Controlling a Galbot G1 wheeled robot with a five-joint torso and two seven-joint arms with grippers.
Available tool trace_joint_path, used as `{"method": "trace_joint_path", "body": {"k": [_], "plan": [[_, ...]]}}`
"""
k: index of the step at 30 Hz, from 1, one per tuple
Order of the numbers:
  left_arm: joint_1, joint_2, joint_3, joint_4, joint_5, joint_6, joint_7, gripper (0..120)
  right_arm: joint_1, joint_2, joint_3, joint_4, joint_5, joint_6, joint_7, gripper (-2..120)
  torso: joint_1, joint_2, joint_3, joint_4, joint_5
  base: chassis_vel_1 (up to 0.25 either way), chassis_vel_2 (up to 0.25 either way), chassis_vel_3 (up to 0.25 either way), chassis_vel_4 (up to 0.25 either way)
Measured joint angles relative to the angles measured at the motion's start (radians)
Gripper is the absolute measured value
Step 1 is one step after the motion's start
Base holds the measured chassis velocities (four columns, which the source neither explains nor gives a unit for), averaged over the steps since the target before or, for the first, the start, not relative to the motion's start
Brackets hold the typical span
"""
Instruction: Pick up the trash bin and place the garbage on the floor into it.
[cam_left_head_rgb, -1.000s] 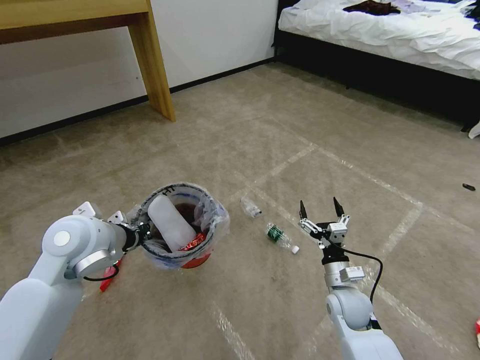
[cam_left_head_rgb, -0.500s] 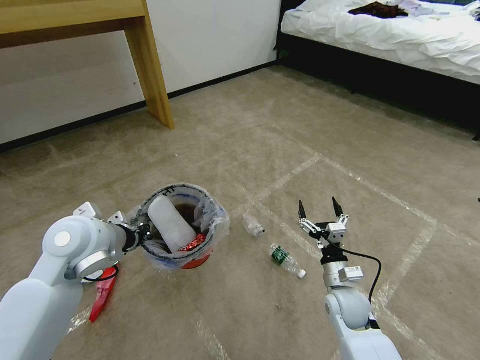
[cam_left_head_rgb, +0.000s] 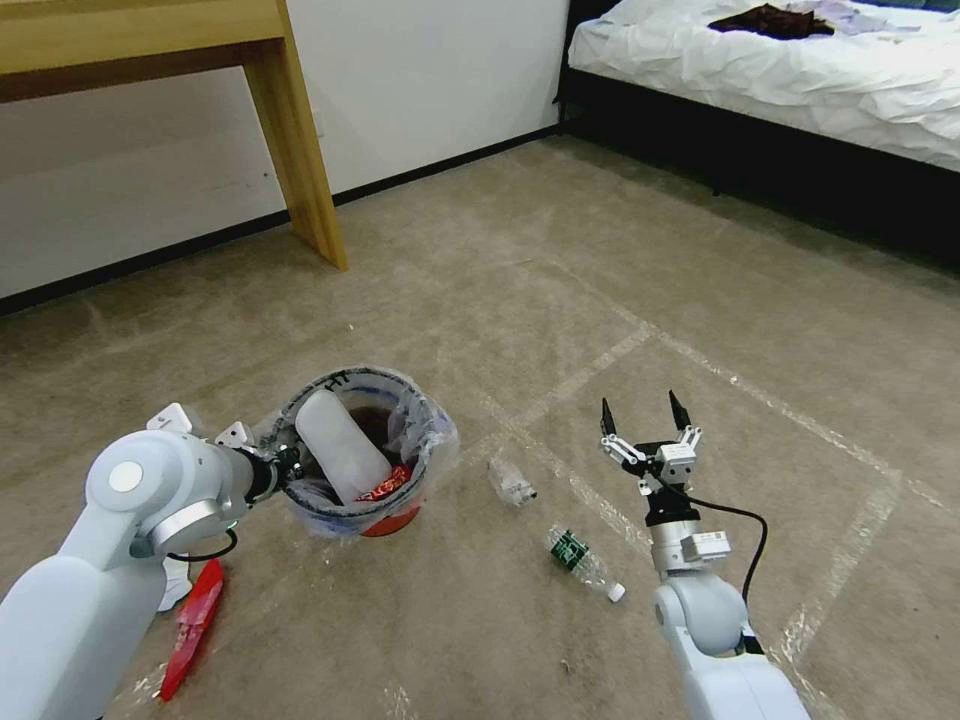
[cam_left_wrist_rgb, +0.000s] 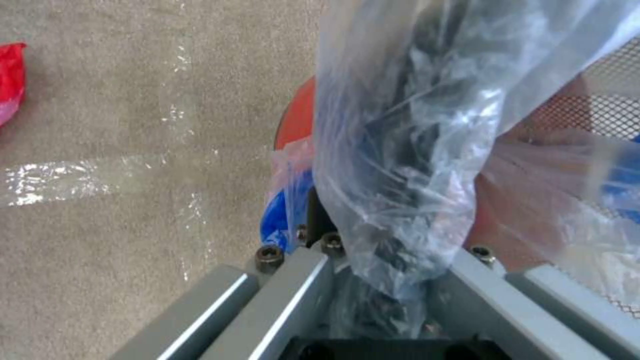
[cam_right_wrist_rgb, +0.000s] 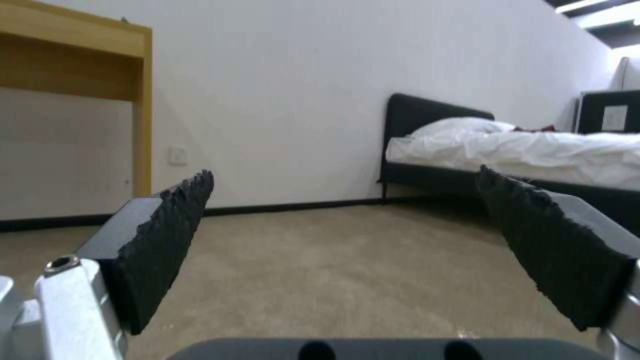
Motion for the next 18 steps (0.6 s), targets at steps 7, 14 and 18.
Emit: {"method": "trace_joint_path", "body": {"k": [7,14,18], "plan": [[-0.004,-0.001,0.003,0.005,0.000,0.000,0.002,0,0.041,-0.024,-0.017,-0.019,0.005,-0.009,0.009,100,0.000,0.000,0.000,-0.0001,0.0001,0.000,0.000,0.000,0.000],[-0.002,-0.001,0.002,0.007,0.000,0.000,0.006,0,0.104,-0.106,-0.076,-0.047,0.035,-0.024,0.005,100,0.000,0.000,0.000,0.0000,0.0002,0.000,0.000,0.000,0.000],[-0.001,0.000,-0.001,0.007,0.001,0.000,0.009,0,0.205,-0.298,-0.171,-0.100,0.099,-0.027,-0.027,100,0.000,0.000,0.000,0.0000,0.0001,0.000,0.000,0.000,0.000]]}}
